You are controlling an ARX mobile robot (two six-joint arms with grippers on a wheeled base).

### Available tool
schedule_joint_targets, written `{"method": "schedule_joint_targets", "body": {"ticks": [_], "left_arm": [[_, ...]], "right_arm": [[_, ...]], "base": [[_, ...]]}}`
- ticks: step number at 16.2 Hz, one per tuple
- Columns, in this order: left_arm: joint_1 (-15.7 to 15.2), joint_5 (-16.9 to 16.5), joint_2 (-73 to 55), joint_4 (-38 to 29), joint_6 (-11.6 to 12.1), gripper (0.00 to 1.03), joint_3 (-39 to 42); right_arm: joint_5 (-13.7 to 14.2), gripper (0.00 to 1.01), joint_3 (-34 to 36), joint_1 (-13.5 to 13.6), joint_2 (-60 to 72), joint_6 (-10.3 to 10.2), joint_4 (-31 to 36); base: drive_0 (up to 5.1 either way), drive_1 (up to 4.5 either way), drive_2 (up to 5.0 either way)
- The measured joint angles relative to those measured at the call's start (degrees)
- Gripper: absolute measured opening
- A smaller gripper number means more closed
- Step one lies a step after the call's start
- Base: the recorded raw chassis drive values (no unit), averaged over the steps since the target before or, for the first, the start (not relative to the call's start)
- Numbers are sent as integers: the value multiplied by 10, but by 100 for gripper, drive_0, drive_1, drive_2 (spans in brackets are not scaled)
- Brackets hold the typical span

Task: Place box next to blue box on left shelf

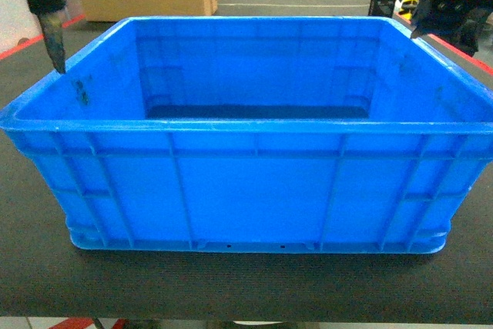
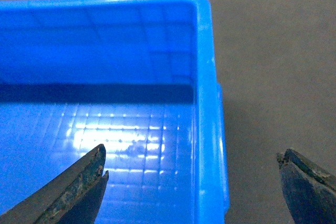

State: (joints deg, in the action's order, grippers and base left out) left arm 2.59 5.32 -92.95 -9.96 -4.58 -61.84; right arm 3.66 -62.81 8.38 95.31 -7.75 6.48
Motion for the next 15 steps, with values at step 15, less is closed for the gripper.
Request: {"method": "schedule_joint_targets", "body": {"ticks": [15], "left_arm": [[34,-24,-140,183,13,87,-126]], "right_arm": [[13,93,-56,3,107,-14,-59]], "base": [[0,0,0]]}}
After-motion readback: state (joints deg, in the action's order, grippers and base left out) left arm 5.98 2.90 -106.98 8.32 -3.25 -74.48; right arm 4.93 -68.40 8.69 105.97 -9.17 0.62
